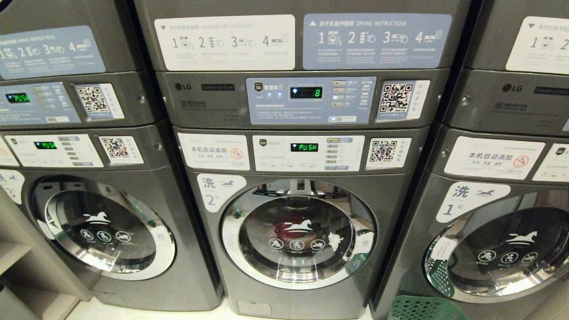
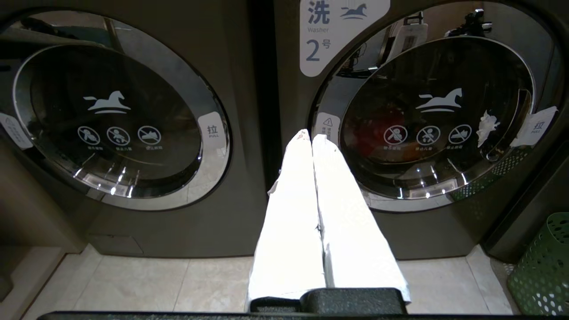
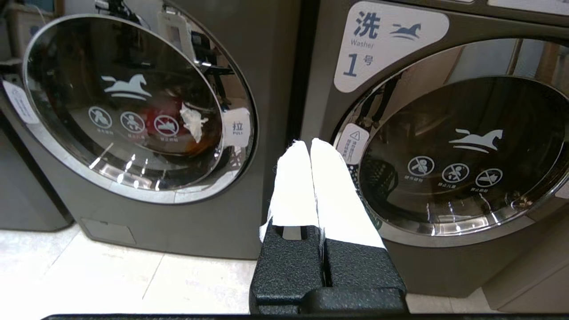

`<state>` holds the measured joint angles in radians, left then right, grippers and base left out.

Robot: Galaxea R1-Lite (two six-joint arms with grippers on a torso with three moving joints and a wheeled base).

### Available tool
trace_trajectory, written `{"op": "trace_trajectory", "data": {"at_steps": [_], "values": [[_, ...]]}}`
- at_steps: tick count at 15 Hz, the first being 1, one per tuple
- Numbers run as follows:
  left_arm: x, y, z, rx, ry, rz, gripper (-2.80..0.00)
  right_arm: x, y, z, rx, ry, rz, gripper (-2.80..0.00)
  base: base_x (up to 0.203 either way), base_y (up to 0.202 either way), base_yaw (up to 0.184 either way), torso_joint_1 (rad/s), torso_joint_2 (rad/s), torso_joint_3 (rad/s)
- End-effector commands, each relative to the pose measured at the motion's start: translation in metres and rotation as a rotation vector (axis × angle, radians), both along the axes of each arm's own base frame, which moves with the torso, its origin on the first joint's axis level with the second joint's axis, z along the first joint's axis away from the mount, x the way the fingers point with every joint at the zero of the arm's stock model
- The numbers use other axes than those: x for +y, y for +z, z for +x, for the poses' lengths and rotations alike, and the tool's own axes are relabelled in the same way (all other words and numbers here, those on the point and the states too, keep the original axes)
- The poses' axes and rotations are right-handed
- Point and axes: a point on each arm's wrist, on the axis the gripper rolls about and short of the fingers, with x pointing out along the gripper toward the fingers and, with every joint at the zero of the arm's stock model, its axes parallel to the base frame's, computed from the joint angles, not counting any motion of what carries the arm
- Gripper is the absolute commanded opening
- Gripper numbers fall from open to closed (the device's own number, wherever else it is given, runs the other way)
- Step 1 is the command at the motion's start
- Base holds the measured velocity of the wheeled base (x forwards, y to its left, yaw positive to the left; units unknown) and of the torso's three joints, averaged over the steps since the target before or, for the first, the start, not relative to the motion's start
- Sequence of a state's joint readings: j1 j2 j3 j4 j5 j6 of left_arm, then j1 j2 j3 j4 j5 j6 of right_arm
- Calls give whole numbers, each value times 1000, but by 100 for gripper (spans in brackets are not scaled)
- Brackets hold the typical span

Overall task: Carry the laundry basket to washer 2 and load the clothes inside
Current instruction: Press the washing machine switch

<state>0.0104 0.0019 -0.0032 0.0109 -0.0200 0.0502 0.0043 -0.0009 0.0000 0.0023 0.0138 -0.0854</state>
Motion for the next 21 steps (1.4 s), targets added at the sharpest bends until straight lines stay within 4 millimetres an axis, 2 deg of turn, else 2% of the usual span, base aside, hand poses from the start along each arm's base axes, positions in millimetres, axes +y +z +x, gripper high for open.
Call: {"op": "trace_trajectory", "data": {"at_steps": [1, 4, 5, 7, 8, 9, 11, 13, 15, 16, 17, 19, 20, 21], "values": [[0, 0, 0, 1, 0, 0, -280, 0, 0, 0, 2, -1, 4, -280, 0, 0, 0, 96, -234, -130], [0, 0, 0, 1, -3, 10, -280, 0, 3, -1, -8, -1, -66, -280, 0, 0, 0, 37, -81, -51], [0, 0, 0, 1, -3, 10, -280, 0, 16, -4, -45, -2, -86, -280, 0, 0, 0, 0, 0, 0], [0, 0, 0, 1, -3, 13, -280, 0, 65, -11, -108, 9, -99, -280, 0, 0, 0, 0, 0, 0], [0, 0, 0, 1, -4, 16, -280, 1, 94, -6, -103, 24, -103, -280, 0, 0, 0, 0, 0, 0], [0, 0, 0, 1, -4, 26, -280, 1, 122, 7, -71, 52, -111, -280, 0, 0, 0, 0, 0, 0], [0, 0, 0, 1, 0, 13, -280, 4, 172, 62, 52, 159, -147, -280, 0, 0, 0, 0, 0, 0], [0, 0, 0, 0, 0, 5, -280, 11, 193, 128, 160, 312, -182, -280, 0, 0, 0, 0, 0, 0], [0, 0, 0, 1, 0, 5, -280, 36, 189, 196, 232, 480, -216, -280, 0, 0, 0, 0, 0, 0], [0, 0, 0, 1, 0, 5, -280, 61, 181, 226, 248, 573, -243, -280, 0, 0, 0, 0, 0, 0], [0, 0, 0, 1, 0, 5, -280, 91, 171, 246, 251, 657, -271, -280, 0, 0, 0, 0, 0, 0], [0, 0, 0, 1, 0, 5, -280, 157, 148, 265, 232, 783, -327, -280, 0, 0, 0, 0, 0, 0], [0, 0, 0, 0, -1, 5, -280, 178, 139, 271, 215, 787, -346, -280, 0, 0, 0, 0, 0, 0], [0, 0, 0, 1, 0, 3, -280, 191, 134, 278, 196, 765, -354, -280, 0, 0, 0, 0, 0, 0]]}}
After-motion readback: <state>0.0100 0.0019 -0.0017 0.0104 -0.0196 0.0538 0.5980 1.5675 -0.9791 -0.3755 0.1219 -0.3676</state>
